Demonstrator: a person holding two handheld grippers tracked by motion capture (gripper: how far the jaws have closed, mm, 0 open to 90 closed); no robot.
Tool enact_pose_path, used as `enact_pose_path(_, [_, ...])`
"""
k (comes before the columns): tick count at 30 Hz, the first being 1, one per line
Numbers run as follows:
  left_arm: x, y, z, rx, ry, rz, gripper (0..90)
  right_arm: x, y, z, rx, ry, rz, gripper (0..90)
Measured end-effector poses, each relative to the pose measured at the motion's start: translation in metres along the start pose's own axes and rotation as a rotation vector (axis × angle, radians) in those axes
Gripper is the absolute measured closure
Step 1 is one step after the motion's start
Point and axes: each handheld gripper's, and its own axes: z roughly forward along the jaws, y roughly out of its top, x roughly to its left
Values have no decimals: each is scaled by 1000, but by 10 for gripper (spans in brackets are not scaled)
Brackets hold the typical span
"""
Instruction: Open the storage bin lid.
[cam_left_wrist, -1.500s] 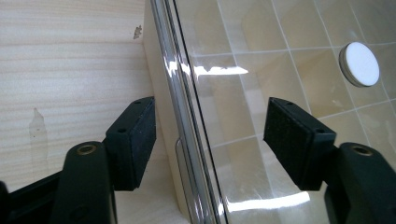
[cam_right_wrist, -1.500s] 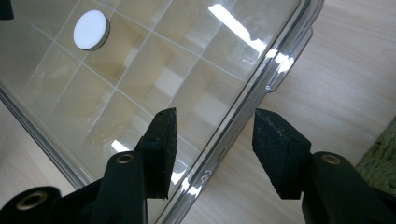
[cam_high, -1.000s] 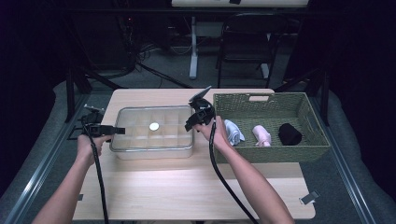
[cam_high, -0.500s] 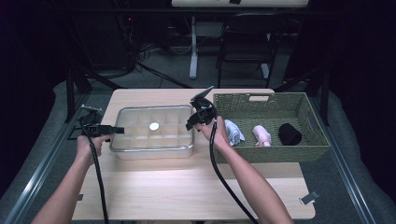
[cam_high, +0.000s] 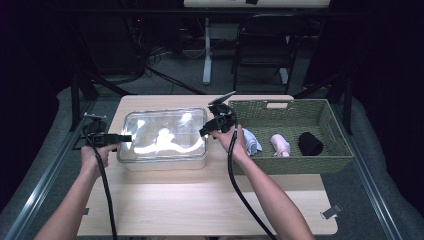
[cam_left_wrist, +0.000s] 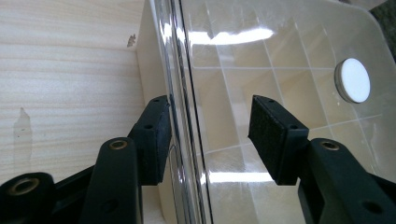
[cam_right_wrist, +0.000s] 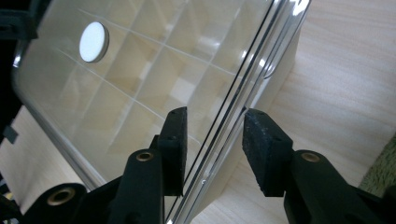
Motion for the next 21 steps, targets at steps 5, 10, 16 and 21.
enact_pose_path(5, [-4,0,-9,-33,5,7,538,1,-4,-7,-32,24,-9,645])
enact_pose_path(10, [-7,-1,-15,-49,-3,7,555,-1,-6,-14,-50,41,-27,667])
enact_pose_path(16, [-8,0,-23,-57,-4,9,562,4,-9,-17,-87,57,-32,689])
enact_pose_path(21, [-11,0,-30,-72,-4,10,563,6,-10,-24,-95,62,-49,697])
